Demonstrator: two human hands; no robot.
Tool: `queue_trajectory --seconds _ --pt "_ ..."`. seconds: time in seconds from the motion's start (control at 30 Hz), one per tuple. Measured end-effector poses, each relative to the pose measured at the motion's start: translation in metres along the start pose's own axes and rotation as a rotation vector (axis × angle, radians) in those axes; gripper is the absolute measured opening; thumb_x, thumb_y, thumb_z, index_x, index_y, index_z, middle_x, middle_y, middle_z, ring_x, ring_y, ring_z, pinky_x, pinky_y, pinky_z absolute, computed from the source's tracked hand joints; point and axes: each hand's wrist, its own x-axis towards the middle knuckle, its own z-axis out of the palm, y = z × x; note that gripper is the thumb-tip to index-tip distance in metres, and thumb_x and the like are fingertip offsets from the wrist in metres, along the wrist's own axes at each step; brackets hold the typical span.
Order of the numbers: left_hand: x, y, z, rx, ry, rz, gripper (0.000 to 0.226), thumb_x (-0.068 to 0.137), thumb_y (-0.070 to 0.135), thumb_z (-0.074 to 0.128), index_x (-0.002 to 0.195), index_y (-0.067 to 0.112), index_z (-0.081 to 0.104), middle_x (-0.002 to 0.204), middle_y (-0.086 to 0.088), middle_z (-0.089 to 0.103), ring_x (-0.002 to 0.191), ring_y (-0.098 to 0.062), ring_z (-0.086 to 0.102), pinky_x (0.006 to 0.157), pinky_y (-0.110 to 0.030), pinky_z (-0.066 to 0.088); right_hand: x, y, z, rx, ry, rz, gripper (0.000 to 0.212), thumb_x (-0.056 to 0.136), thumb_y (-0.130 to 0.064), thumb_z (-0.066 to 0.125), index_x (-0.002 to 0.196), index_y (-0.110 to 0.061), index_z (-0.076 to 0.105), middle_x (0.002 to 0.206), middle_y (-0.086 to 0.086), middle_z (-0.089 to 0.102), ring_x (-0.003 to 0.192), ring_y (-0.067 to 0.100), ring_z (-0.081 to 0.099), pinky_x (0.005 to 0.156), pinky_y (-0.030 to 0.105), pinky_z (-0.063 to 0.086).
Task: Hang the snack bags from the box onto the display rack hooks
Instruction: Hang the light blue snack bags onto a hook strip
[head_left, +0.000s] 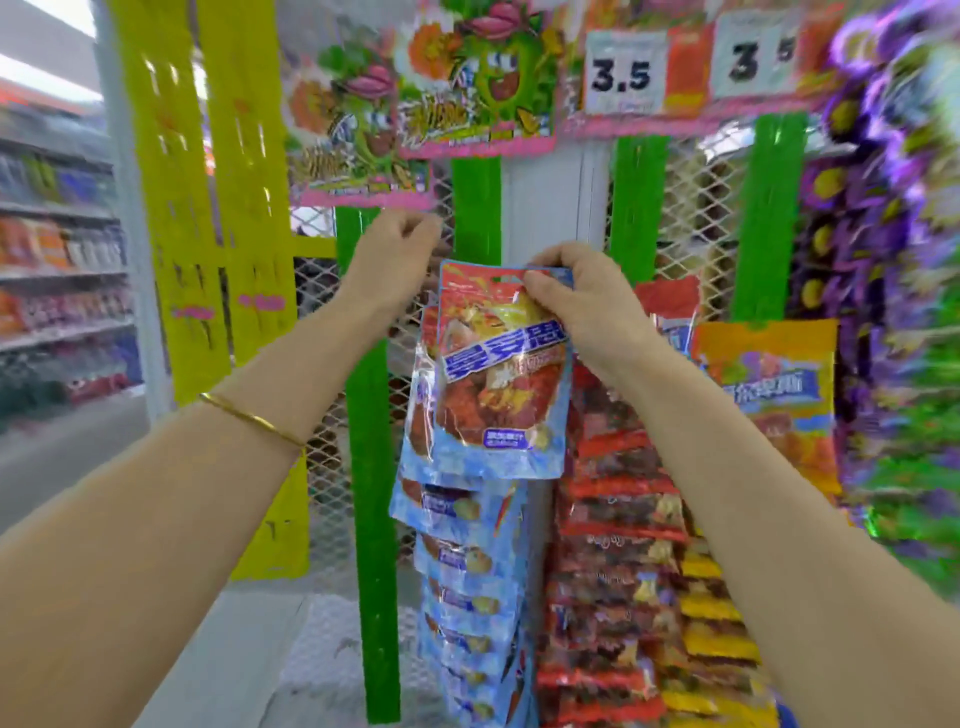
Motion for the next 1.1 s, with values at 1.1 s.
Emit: queue_trajectory --seconds 1.1 --pt "0.016 0.008 0.006 0.0 0.022 -0.028 0.011 0.089 0.012 0.06 0.099 0.013 0.062 0.083 0.004 0.062 0.072 -0.006 0.058 0.06 -0.019 0.045 0.042 0.005 0.028 -0.33 0.129 -0.08 0.008 0.095 -0.013 0.049 0.093 -0.009 0.043 0.074 -0.009 0.041 0.065 0.002 0.04 0.05 0.007 0.035"
